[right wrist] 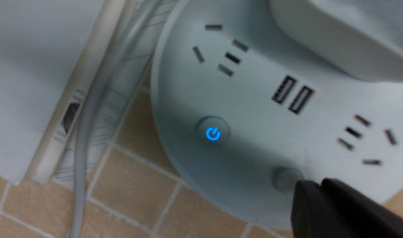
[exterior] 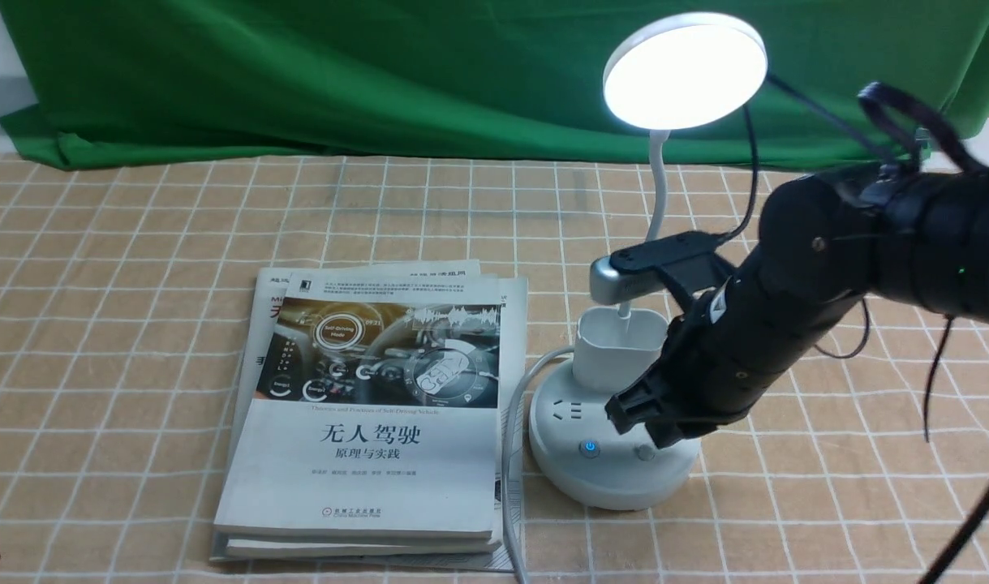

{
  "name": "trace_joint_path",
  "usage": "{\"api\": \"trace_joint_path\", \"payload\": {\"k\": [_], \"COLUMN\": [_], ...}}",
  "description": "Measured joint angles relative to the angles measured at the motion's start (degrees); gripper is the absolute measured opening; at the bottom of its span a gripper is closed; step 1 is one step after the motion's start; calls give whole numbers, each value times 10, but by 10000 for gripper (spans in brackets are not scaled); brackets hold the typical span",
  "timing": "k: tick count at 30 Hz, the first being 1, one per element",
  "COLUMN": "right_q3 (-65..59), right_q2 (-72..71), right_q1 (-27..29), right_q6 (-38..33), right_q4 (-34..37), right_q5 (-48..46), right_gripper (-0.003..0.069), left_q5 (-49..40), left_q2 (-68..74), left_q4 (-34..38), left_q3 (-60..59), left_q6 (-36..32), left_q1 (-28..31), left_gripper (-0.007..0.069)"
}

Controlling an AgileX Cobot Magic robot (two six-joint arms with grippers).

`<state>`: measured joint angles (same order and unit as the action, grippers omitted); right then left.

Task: Turn off the desk lamp on the light coffee tablecloth by hand.
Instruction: 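Press the power button on the lamp base to turn the lamp off with the right gripper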

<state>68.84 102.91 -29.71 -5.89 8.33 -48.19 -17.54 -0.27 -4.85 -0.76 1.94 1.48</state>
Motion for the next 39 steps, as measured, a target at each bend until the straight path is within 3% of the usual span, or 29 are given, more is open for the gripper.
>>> {"api": "trace_joint_path", "payload": {"k": [26,39], "right_q3": [22,16], "right_q2": [48,-10], "right_q1": [0,0], "right_q6": [-16,-14], "right_q4": [17,-4], "right_q5": [16,5], "right_gripper": [41,39], "left_q5": [-1,-1], "left_q2": [0,0], "left_q4": [0,0], "left_q3": [0,0], "left_q6": [0,0], "left_q1": [0,0], "left_gripper": [4,4]}}
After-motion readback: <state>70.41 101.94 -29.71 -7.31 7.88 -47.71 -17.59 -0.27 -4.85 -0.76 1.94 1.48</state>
